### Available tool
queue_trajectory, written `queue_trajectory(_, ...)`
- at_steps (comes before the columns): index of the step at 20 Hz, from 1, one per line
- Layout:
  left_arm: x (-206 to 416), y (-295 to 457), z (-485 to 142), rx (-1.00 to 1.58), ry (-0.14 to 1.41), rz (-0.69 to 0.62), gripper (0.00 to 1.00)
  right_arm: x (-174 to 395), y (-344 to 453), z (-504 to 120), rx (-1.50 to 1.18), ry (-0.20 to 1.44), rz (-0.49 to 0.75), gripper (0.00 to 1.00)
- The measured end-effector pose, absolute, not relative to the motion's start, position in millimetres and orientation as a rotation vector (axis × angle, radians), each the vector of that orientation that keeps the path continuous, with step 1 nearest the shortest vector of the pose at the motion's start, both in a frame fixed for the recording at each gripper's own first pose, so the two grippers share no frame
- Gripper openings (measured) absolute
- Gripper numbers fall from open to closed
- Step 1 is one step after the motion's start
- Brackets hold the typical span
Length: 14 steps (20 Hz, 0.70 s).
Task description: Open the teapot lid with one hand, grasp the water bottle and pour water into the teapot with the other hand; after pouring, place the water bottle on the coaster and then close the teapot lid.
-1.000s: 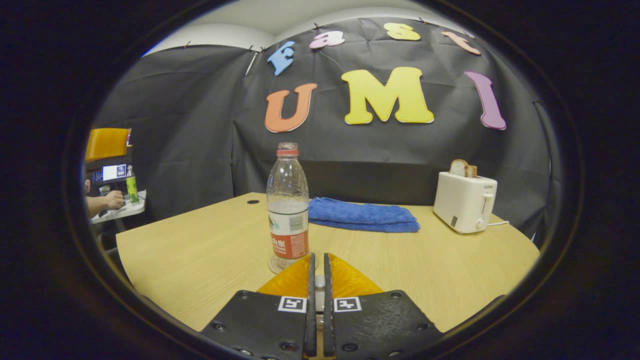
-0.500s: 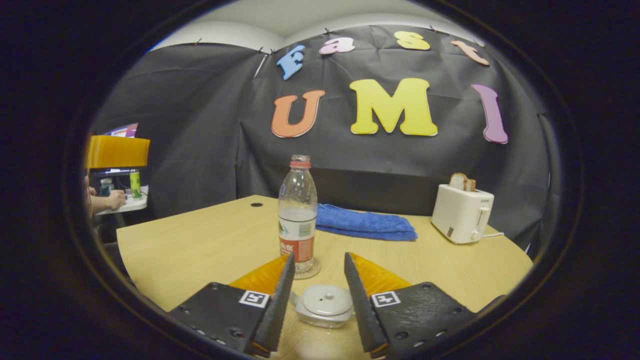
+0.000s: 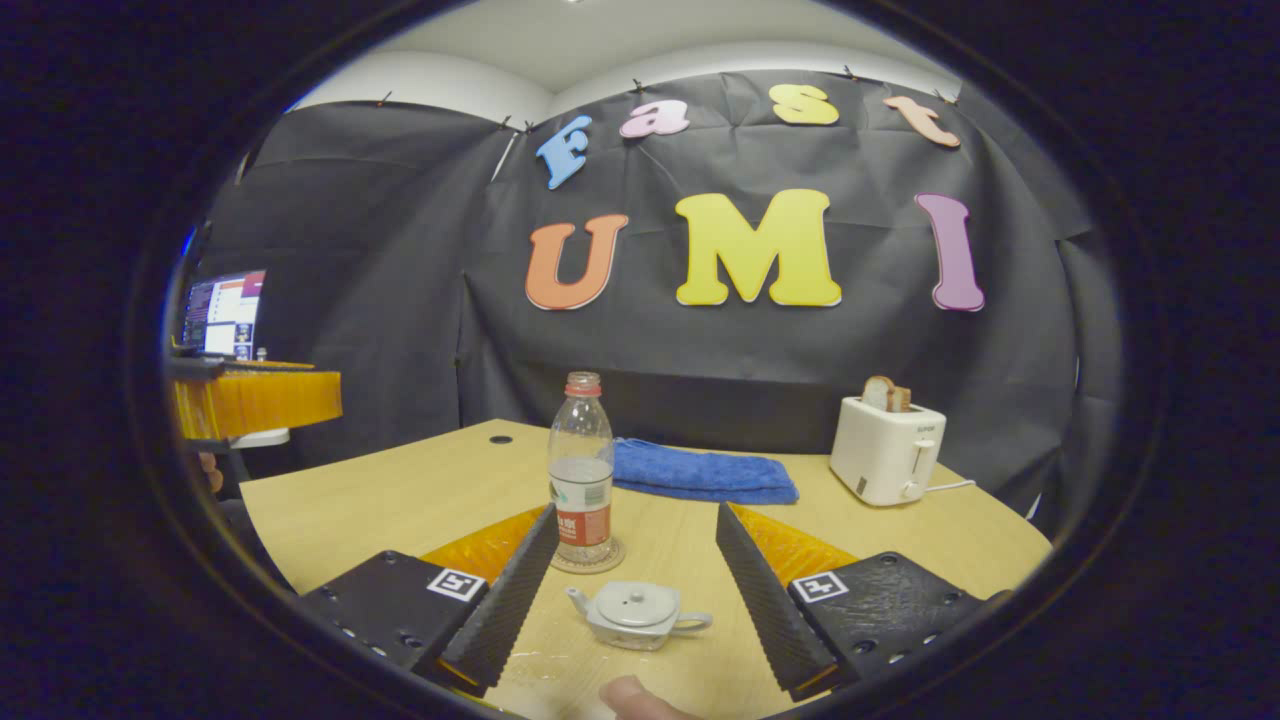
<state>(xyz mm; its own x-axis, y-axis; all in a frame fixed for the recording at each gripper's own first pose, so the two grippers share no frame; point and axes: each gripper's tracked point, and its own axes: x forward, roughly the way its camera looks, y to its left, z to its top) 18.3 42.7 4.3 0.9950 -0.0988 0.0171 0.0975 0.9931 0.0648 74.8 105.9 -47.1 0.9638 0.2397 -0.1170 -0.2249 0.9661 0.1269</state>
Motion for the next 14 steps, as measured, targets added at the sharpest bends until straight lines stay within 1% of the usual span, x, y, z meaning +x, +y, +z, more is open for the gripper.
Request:
queue_trajectory(3, 21, 41, 0, 0.103, -0.015, -0.08, 0.97, 60, 68, -31, 0.103, 0.106, 0.169, 0.96)
queue_trajectory(6, 23, 33, -4, 0.17, -0.019, -0.039, 0.97, 29, -2, -7, 0.11, 0.059, 0.066, 0.95)
queue_trajectory(7, 24, 32, -3, 0.182, -0.027, -0.024, 0.98, 23, -22, -4, 0.1, 0.055, 0.029, 0.97)
queue_trajectory(8, 22, 29, -2, 0.191, -0.036, -0.015, 0.98, 19, -37, -2, 0.09, 0.052, -0.003, 0.95)
queue_trajectory(9, 22, 23, -1, 0.197, -0.043, -0.016, 0.98, 10, -59, 1, 0.084, 0.041, -0.046, 0.95)
queue_trajectory(10, 21, 20, 0, 0.197, -0.049, -0.016, 0.98, 5, -67, 4, 0.087, 0.031, -0.056, 0.95)
queue_trajectory(11, 20, 18, 1, 0.195, -0.053, -0.016, 0.98, 1, -76, 6, 0.094, 0.024, -0.066, 0.97)
queue_trajectory(12, 19, 18, 2, 0.193, -0.057, -0.011, 0.98, -2, -86, 7, 0.098, 0.019, -0.078, 0.95)
queue_trajectory(13, 19, 20, 2, 0.189, -0.062, 0.0, 0.98, -4, -95, 7, 0.099, 0.018, -0.092, 0.97)
queue_trajectory(14, 19, 22, 3, 0.18, -0.063, 0.012, 0.98, -7, -103, 8, 0.097, 0.018, -0.106, 0.96)
